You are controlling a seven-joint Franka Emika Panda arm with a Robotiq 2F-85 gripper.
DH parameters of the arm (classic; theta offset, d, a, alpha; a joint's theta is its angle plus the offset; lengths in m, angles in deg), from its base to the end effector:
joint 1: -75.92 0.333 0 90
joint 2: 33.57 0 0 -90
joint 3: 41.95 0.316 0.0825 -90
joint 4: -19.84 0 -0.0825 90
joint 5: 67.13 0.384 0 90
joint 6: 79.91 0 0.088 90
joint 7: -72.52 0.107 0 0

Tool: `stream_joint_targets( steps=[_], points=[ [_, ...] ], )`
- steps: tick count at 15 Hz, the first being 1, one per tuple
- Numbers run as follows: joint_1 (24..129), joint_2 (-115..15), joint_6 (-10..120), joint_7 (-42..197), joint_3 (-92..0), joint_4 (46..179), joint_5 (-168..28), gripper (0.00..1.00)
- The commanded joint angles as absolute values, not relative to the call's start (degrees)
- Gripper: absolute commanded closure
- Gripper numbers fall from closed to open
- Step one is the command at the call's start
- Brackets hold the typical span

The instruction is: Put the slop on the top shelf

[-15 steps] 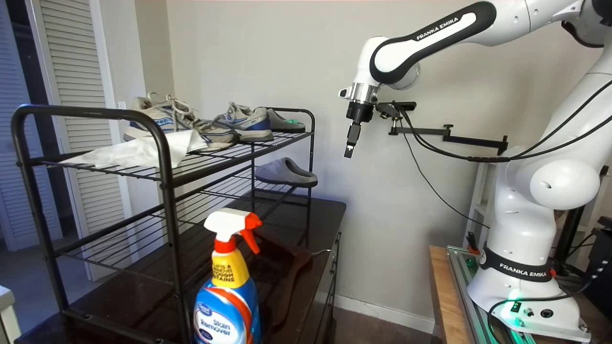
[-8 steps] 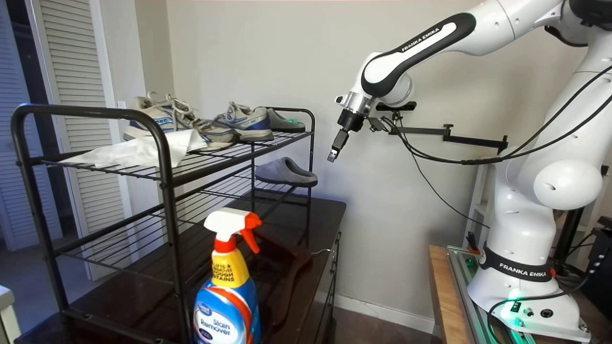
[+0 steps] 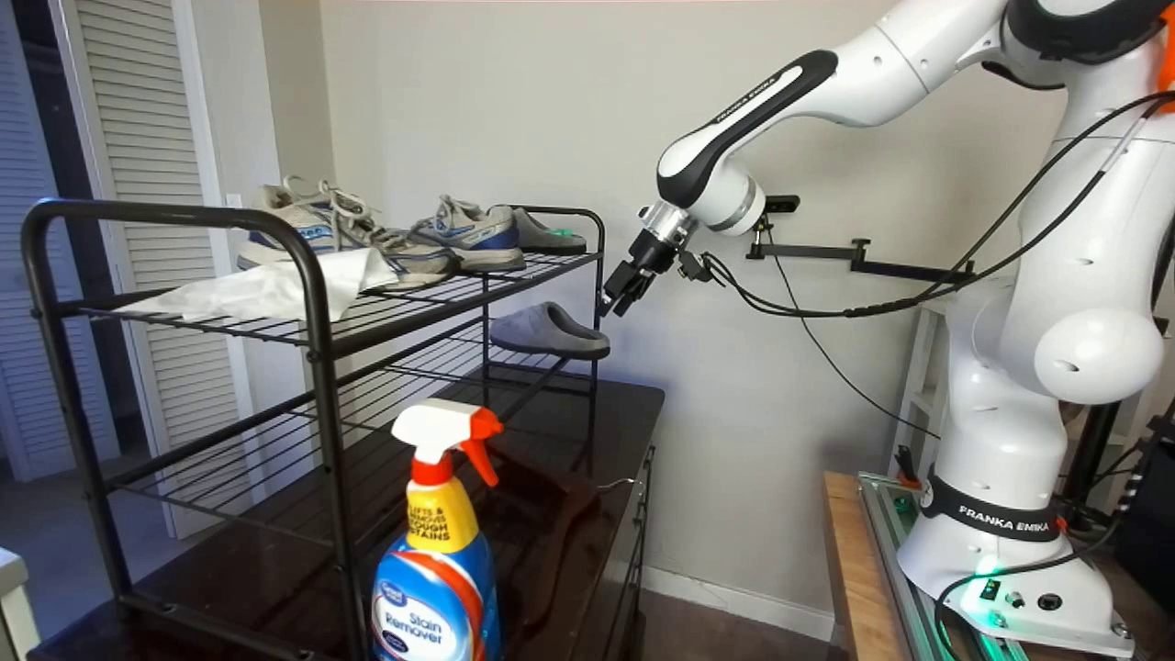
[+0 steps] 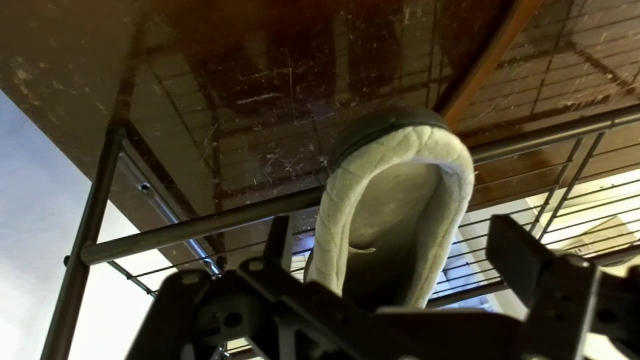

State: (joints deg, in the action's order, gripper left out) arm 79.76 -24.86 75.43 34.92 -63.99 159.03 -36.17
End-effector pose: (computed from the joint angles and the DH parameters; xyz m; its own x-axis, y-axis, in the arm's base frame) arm 0.4704 -0.1758 0.4008 0.8580 -0.1468 0.4923 -0.0702 -0.9828 -0.1708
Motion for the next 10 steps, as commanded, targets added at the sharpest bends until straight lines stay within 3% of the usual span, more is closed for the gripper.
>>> stream_joint_targets(
  steps=[1,2,10],
  points=[
    [80.17,-30.5,76.44,35.15,-64.24,155.28,-34.58,0.0],
    [79.15,-31.19,72.28,38.62,-63.97,154.49,-38.51,0.0],
    [80.68,-31.26,78.65,27.57,-64.26,155.34,-27.69,0.0]
  ],
)
